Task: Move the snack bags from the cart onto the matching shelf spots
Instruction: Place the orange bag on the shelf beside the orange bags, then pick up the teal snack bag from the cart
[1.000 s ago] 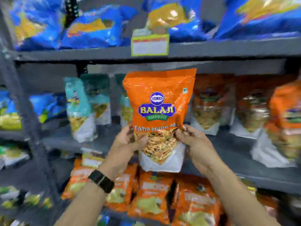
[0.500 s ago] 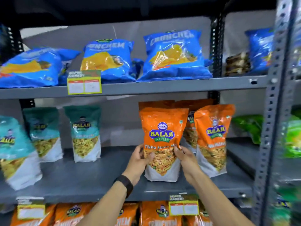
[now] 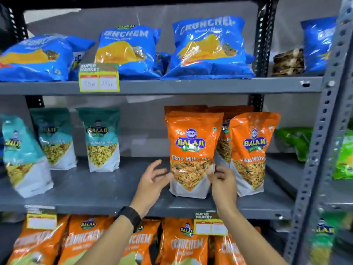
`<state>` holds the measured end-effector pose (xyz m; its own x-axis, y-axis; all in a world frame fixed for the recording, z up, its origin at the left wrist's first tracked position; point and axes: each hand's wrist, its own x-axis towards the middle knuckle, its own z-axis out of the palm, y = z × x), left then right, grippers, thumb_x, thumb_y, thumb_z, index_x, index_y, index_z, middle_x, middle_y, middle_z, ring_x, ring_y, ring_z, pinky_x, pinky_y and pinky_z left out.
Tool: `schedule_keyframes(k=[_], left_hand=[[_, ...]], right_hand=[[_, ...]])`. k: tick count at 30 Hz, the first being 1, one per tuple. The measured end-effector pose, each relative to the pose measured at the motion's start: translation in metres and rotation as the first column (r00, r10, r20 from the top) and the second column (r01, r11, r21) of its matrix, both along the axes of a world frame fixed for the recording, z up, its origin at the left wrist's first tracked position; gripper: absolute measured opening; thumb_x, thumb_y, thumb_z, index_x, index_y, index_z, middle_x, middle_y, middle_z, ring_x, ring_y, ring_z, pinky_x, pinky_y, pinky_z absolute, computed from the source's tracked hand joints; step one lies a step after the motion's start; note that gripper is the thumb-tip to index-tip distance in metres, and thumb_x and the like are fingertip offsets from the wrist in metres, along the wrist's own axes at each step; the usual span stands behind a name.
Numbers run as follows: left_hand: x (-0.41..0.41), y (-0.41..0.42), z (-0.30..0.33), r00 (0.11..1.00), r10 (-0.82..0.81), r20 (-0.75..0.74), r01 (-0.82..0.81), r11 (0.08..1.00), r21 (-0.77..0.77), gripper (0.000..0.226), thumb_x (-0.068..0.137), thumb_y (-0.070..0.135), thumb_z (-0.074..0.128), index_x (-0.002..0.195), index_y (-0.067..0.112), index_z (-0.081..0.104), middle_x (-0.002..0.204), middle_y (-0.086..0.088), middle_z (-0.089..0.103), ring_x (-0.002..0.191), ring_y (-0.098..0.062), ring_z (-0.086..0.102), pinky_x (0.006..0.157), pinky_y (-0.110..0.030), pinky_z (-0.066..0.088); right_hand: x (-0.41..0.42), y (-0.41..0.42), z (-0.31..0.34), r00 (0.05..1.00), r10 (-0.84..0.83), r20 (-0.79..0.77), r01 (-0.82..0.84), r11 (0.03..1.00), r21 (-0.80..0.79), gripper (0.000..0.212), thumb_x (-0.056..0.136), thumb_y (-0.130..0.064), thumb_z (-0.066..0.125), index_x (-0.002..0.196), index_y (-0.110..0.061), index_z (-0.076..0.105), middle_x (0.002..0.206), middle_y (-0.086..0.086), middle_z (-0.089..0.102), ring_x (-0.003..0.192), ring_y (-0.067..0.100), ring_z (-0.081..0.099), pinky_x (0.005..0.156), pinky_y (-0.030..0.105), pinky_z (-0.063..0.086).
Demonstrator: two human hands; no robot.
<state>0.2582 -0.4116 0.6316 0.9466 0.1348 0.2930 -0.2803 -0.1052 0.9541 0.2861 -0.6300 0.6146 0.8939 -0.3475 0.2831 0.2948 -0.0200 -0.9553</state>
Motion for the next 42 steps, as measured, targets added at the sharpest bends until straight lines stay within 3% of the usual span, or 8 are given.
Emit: schedule_keyframes(k=[7,14,20,27,29,34,39,42], left_hand=[[-0.099,0.079,-0.045,0.963,0.239,0.123,-0.251,0.963,0.095,0.035,0.091,0.014,0.074,0.119,0.035,0.07,0.111,0.007,0.077,0.103,-0.009,0.073,0.09,-0.022,0.055],[-0.18,0.216,-0.146,0.875,0.477,-0.081,-0.473,0.879,0.058,0.036,0.09,0.003,0.073,0.104,0.036,0.071,0.105,0.011,0.079,0.095,0.0,0.072,0.088,-0.016,0.054],[-0.266,0.344,-0.282,0.711,0.582,-0.395,-0.607,0.791,0.072,0.028,0.084,0.013,0.069,0.101,0.035,0.069,0.095,0.014,0.079,0.086,0.003,0.072,0.087,-0.022,0.058],[-0.354,0.441,-0.438,0.405,0.47,-0.784,-0.694,0.717,0.071,0.019,0.074,0.021,0.069,0.093,0.023,0.069,0.073,0.013,0.07,0.059,0.0,0.065,0.069,-0.022,0.052],[-0.37,0.458,-0.48,0.28,0.382,-0.881,-0.751,0.658,0.047,0.024,0.083,0.004,0.074,0.106,0.011,0.068,0.066,0.008,0.074,0.061,-0.009,0.067,0.065,-0.019,0.053],[-0.397,0.477,-0.571,0.04,0.132,-0.99,-0.779,0.624,0.052,0.048,0.092,0.014,0.072,0.137,0.007,0.059,0.135,-0.017,0.065,0.123,-0.036,0.063,0.098,-0.036,0.049],[-0.399,0.473,-0.609,0.151,-0.178,-0.972,-0.837,0.501,-0.222,0.004,0.096,0.013,0.067,0.098,0.015,0.066,0.122,-0.016,0.064,0.094,-0.026,0.06,0.091,-0.043,0.051],[-0.395,0.465,-0.634,0.233,-0.2,-0.952,-0.857,0.42,-0.298,0.039,0.086,0.014,0.079,0.122,0.011,0.065,0.121,-0.012,0.074,0.103,-0.025,0.067,0.109,-0.05,0.049]], right_hand=[[-0.065,0.08,-0.009,0.951,0.24,0.197,-0.175,0.939,-0.295,0.021,0.087,-0.019,0.078,0.097,-0.033,0.066,0.085,-0.011,0.069,0.08,0.005,0.065,0.076,0.023,0.053],[-0.1,0.257,-0.09,0.769,0.629,-0.111,-0.577,0.609,-0.544,0.035,0.085,-0.01,0.078,0.104,-0.037,0.067,0.088,-0.01,0.068,0.079,0.0,0.063,0.073,0.014,0.05],[-0.133,0.405,-0.218,0.545,0.682,-0.489,-0.819,0.307,-0.484,0.038,0.082,-0.001,0.078,0.103,-0.032,0.067,0.082,-0.013,0.064,0.071,-0.012,0.061,0.073,0.009,0.047],[-0.178,0.519,-0.383,0.131,0.462,-0.877,-0.989,-0.003,-0.149,0.034,0.089,0.012,0.068,0.107,-0.016,0.06,0.081,-0.004,0.057,0.048,-0.012,0.059,0.05,0.008,0.044],[-0.188,0.541,-0.428,0.023,0.353,-0.935,-0.999,-0.014,-0.03,0.031,0.091,0.014,0.067,0.109,-0.01,0.057,0.083,0.003,0.054,0.046,-0.008,0.06,0.045,0.009,0.043],[-0.214,0.574,-0.52,-0.112,0.065,-0.992,-0.994,-0.004,0.112,0.022,0.091,-0.003,0.072,0.101,-0.018,0.06,0.103,0.01,0.067,0.088,0.021,0.059,0.073,0.035,0.05],[-0.237,0.597,-0.578,-0.132,-0.053,-0.99,-0.984,0.124,0.125,0.06,0.086,-0.003,0.08,0.139,-0.012,0.054,0.141,0.016,0.063,0.117,0.031,0.059,0.092,0.043,0.046],[-0.244,0.603,-0.599,-0.114,-0.078,-0.99,-0.98,0.173,0.1,0.056,0.081,-0.006,0.086,0.127,-0.018,0.057,0.144,0.014,0.064,0.132,0.037,0.06,0.102,0.048,0.05]])
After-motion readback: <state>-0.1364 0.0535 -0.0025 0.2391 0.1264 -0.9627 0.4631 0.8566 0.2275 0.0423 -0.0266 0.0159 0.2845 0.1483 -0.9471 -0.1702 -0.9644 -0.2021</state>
